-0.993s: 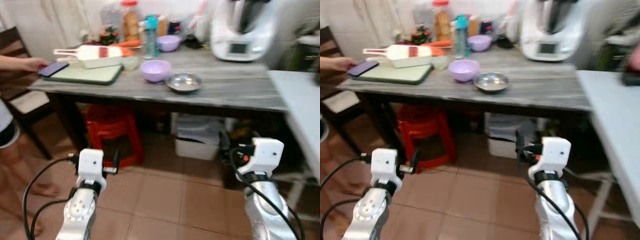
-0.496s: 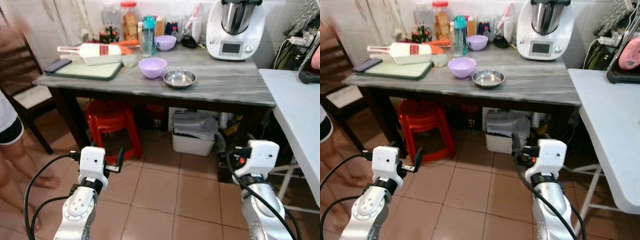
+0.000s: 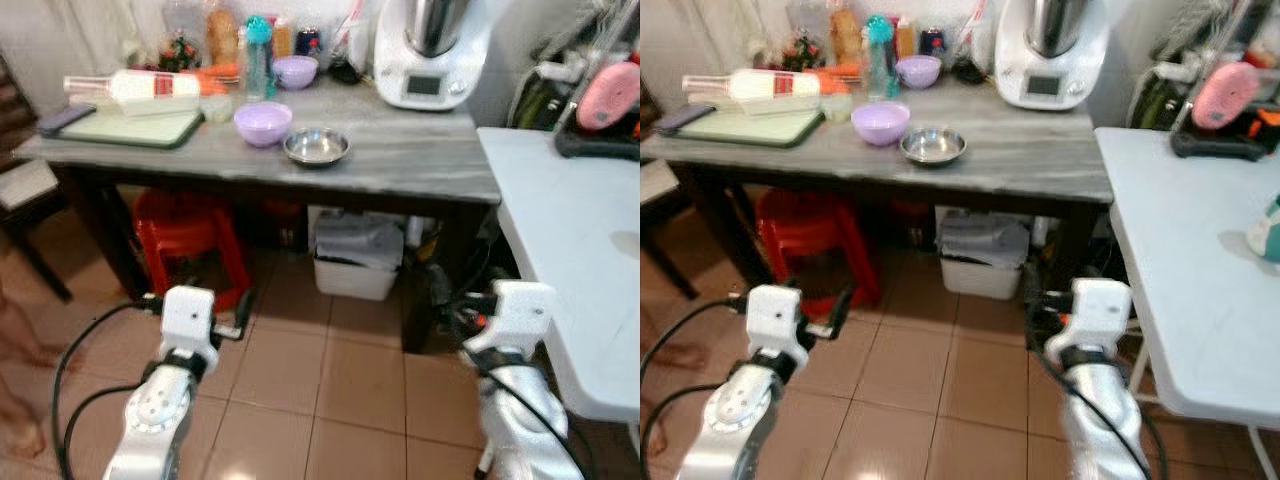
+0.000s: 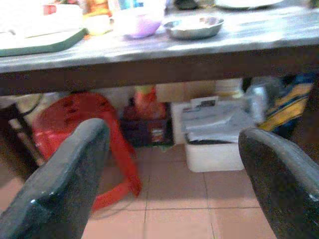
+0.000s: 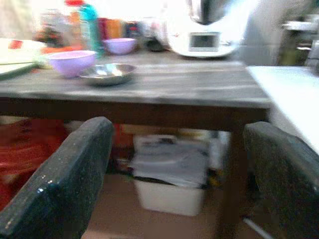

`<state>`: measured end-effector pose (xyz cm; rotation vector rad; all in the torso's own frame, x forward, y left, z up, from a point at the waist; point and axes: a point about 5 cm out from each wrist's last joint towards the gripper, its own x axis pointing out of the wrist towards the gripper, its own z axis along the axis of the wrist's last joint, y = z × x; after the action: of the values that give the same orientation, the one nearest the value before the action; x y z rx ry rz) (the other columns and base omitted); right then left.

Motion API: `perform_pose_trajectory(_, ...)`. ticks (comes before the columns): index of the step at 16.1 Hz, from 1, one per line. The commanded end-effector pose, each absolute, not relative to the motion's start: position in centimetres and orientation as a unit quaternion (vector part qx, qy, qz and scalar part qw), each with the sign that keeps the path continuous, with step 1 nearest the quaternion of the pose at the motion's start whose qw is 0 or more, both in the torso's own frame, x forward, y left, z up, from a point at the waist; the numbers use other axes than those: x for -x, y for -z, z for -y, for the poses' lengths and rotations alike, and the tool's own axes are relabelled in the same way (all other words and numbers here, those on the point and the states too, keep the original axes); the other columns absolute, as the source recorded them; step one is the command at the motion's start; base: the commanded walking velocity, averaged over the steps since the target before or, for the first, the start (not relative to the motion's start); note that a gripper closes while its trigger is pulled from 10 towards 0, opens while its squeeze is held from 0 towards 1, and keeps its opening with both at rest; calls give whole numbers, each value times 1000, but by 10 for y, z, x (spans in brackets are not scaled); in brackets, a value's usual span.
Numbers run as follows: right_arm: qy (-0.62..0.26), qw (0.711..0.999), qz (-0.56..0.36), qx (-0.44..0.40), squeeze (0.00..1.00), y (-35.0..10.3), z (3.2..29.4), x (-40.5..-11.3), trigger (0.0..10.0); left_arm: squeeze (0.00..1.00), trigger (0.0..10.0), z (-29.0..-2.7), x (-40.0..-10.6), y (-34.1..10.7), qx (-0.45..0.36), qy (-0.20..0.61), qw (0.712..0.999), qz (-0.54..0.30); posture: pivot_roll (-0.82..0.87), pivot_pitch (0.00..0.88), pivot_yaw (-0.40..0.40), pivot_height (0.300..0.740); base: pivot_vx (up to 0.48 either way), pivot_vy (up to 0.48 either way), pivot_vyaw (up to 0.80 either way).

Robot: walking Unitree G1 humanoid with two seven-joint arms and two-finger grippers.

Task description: Setting the table

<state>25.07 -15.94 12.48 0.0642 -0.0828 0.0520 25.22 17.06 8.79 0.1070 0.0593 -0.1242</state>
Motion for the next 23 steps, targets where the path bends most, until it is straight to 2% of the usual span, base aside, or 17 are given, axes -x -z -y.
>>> perform_pose_trajectory(1,-19,999,36,-28,0,-123,166,-249,10000,0,10000,-167,-254,-90,-49,70,996,-26,14,0,12,740,0,-454,0)
perform_pose_trajectory(21,-3,999,28,-26,0,-120,174,-252,10000,0,10000,-163,-255,-88,-48,85,995,-27,16,0,5,740,0,-462,0)
perform_pose_trajectory(23,-1,999,27,-28,0,-120,173,-252,10000,0,10000,-162,-255,-89,-36,84,996,-23,17,0,6,740,0,-174,0)
